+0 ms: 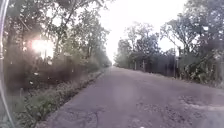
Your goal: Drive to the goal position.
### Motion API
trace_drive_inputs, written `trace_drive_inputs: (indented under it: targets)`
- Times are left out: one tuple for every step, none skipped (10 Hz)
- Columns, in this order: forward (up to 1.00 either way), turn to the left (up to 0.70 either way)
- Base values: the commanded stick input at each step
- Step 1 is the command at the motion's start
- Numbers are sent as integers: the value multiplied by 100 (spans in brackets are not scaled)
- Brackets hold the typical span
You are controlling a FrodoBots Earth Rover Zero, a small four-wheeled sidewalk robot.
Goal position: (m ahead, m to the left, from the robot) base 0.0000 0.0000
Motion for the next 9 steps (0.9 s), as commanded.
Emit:
trace_drive_inputs:
  targets:
    - [10,1]
    - [10,1]
    - [10,1]
    - [10,1]
    - [10,1]
    - [10,1]
    - [10,1]
    - [10,1]
    - [10,1]
